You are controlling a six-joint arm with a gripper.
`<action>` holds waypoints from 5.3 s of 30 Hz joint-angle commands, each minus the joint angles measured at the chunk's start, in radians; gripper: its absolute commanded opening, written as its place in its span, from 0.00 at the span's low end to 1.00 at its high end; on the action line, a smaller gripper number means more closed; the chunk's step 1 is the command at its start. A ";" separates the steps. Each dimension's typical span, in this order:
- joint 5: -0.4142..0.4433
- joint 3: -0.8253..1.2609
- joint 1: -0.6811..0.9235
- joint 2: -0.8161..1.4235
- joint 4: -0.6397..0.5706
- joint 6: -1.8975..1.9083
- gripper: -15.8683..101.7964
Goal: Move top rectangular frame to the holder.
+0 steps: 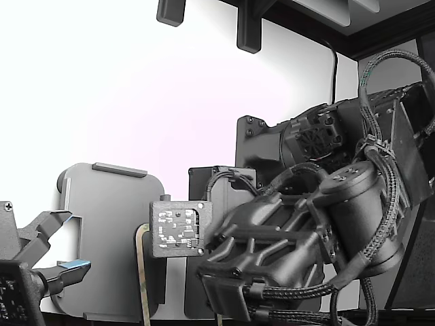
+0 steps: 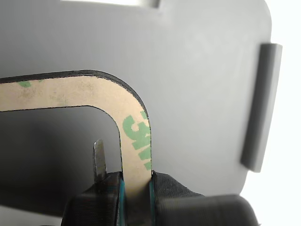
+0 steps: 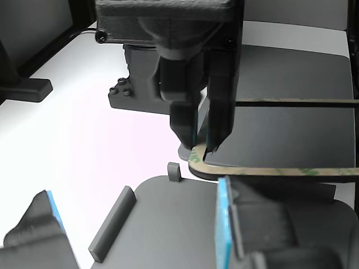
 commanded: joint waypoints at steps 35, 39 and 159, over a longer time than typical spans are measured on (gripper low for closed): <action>-0.021 -0.215 -0.242 -0.216 -0.003 -0.071 0.05; -0.020 -0.216 -0.244 -0.227 -0.015 -0.075 0.05; -0.069 1.108 -0.575 1.138 -0.732 -0.296 0.99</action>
